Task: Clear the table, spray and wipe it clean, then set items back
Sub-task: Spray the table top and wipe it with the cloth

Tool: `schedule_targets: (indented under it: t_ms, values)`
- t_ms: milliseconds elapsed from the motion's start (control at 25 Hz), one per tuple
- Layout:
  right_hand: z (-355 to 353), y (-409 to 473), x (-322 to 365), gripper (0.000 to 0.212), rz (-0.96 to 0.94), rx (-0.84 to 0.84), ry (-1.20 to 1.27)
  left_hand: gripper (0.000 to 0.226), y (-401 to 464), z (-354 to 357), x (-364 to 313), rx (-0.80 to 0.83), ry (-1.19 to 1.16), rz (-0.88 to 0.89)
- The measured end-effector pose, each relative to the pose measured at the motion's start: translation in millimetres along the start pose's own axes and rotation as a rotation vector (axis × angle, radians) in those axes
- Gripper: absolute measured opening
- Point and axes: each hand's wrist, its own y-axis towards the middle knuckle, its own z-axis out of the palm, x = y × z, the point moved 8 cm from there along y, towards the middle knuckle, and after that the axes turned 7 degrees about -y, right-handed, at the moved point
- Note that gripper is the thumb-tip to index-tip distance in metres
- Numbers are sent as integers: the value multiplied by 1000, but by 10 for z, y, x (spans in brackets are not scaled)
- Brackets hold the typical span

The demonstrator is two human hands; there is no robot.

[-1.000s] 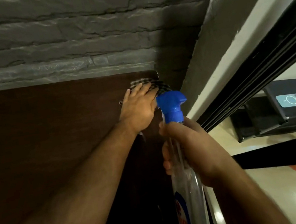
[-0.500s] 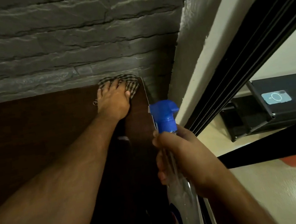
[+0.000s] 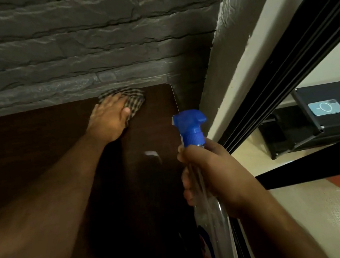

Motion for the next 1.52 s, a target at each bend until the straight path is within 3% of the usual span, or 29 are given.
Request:
schedule_targets:
  t_ms: [320,640,800,880,960,1080,1200,1320,1400,1520]
  values:
    - [266,-199,-224,29,66,60,-31,50,4,-19,188,16,-29,-66]
    - [334,-369,-310,24,58,-101,36,49,29,-19,90,30,-54,-89]
    - [396,-294,-192,22,-6,-151,31,48,-437,191,-529,74,-68,195]
    - [423,-293,-157,22,-10,-126,28,49,-985,282,-519,62,-86,321]
    - [363,-298,-154,21,-3,-112,34,50,-1112,190,-163,50,-85,249]
    - [259,-303,-118,21,-13,-112,6,49,-392,94,7,3,-60,31]
    - [165,-291,-102,20,-28,-131,6,49,-128,257,-779,53,-26,113]
    - [165,-317,-63,18,-33,-114,34,50,-1162,495,-859,91,-29,309]
    - [127,-315,-33,18,-42,-115,49,52,-1491,336,-520,71,-58,303]
    - [62,-256,-9,19,-43,-128,49,49,-593,177,-241,31,-26,131]
